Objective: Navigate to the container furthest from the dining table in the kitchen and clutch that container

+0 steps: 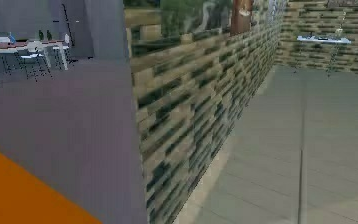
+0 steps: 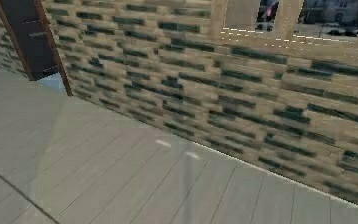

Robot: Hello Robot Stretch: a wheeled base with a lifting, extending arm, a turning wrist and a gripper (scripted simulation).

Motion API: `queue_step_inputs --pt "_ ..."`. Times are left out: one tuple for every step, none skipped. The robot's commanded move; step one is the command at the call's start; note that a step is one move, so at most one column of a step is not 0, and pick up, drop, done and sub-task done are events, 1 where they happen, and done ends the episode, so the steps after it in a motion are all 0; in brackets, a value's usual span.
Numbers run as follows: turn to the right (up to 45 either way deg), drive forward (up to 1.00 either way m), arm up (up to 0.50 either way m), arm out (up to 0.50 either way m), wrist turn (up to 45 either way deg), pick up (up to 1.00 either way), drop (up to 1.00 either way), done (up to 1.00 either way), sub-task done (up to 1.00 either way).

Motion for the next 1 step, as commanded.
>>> queue_step_inputs --pt "-45.0 0.00 0.00 0.00 0.0 0.00 0.00 0.00 0.00"
